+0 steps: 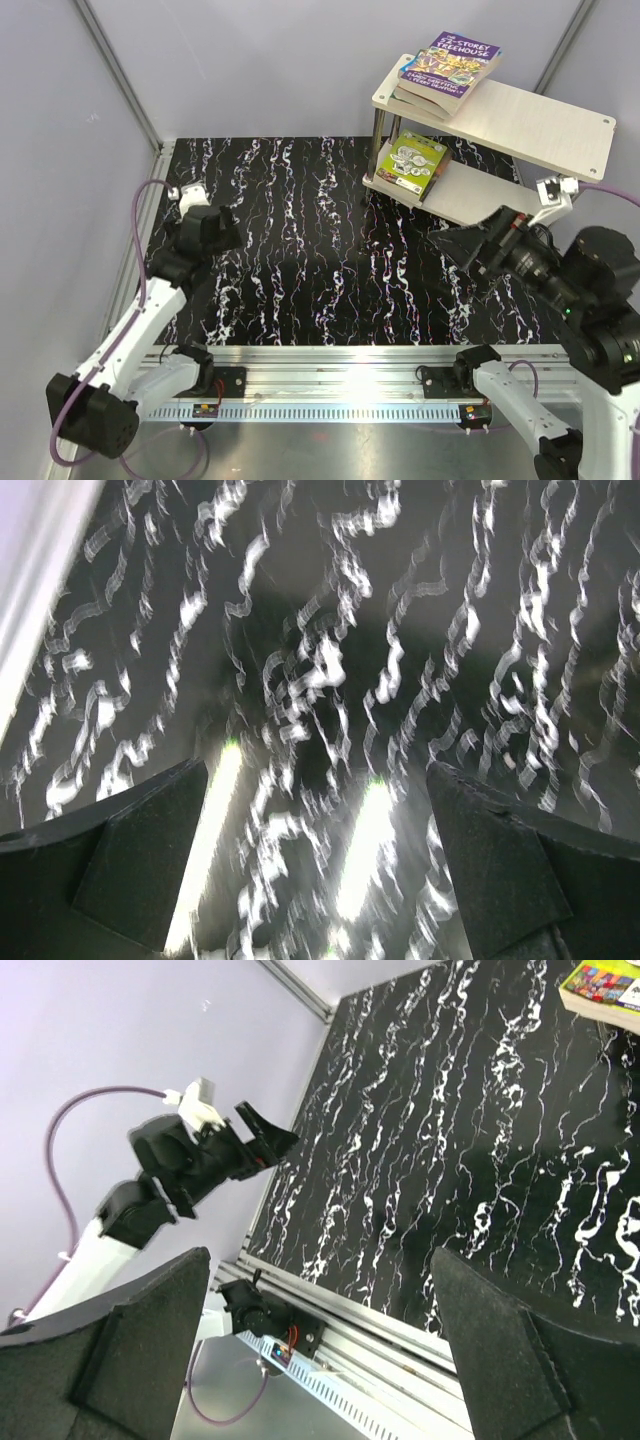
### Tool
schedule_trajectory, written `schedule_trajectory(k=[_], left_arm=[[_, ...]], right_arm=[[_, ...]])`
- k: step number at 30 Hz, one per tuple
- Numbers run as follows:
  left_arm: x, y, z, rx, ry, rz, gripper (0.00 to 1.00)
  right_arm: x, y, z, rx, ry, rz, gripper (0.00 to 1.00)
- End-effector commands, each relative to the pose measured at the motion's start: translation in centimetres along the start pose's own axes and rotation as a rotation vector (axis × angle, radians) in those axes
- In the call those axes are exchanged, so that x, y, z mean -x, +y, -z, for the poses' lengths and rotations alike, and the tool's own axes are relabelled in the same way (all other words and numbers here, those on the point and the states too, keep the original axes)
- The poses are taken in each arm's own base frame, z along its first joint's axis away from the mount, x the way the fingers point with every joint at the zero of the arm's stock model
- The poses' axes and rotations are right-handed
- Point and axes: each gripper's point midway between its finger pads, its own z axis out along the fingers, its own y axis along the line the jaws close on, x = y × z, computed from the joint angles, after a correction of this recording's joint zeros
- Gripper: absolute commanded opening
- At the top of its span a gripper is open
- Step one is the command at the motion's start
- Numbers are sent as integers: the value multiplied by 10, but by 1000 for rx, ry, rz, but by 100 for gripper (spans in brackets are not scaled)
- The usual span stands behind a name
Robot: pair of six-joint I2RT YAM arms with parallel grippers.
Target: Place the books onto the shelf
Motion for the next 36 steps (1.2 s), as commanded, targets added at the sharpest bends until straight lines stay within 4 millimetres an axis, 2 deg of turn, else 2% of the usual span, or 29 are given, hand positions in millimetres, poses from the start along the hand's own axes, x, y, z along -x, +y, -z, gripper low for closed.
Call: schedule_trajectory(k=[1,2,3,4,5,7,8,9,10,11,13,15,16,17,19,21,22,24,25,27,28,29,30,31,32,33,34,36], left_arm=[[53,16,-5,19,-339,53,99],[47,18,-14,6,-386,27,99],[48,25,-14,15,-422,27,99],[43,29,-18,21,-434,0,99],[30,33,-28,24,-442,-11,99],[20,41,-37,42,-449,-33,99],[24,40,-39,29,-489,-30,99],[8,47,-48,38,-468,-48,99],[2,46,-54,31,-460,-55,99],[6,47,-55,32,-489,-39,99],[-11,51,-68,42,-456,-38,99],[-12,48,-74,16,-465,-4,99],[-20,46,-78,-5,-454,-3,99],[-21,43,-83,-10,-442,-14,99],[-6,38,-84,-20,-486,8,99],[-7,34,-91,-32,-473,-14,99],[0,26,-96,-51,-456,-38,99],[-6,18,-112,-76,-378,-102,90],[-6,11,-115,-110,-365,-163,73],[-3,13,-115,-94,-370,-162,69],[0,11,-112,-114,-392,-214,88],[-9,3,-108,-137,-399,-308,99],[-11,4,-107,-104,-410,-354,99],[-4,16,-107,-27,-438,-330,99],[0,20,-109,-32,-436,-314,99],[-3,20,-111,-65,-420,-301,99],[15,5,-100,-184,-518,-218,99],[-1,23,-109,-165,-502,-189,99]], right_arm=[[-20,-17,13,-71,52,-3,100],[-29,-20,12,-64,71,-21,100],[-34,-19,14,-48,77,-28,100],[-37,-13,23,-10,59,-31,100],[-47,-16,22,-3,81,-54,100],[-55,-13,32,25,73,-85,100],[-63,-17,32,21,89,-102,100],[-66,-18,35,20,90,-114,100],[-71,-19,40,18,91,-125,100],[-73,-22,42,9,92,-130,100],[-78,-24,47,-3,101,-130,100],[-77,-24,51,-16,98,-124,100],[-80,-28,51,-39,117,-125,100],[-78,-28,52,-47,112,-120,100],[-81,-31,52,-69,131,-126,100],[-82,-33,49,-77,144,-135,100],[-84,-35,46,-82,157,-138,100],[-84,-36,42,-86,167,-144,100],[-82,-36,37,-83,166,-142,100],[-76,-36,32,-80,152,-138,100],[-75,-35,30,-77,151,-136,100],[-73,-35,29,-78,148,-137,100],[-71,-35,26,-78,146,-140,100],[-72,-36,24,-79,151,-141,100],[-73,-35,23,-75,160,-144,100],[-74,-36,22,-76,168,-141,100],[-76,-39,20,-84,176,-142,100],[-79,-42,17,-85,179,-145,100]])
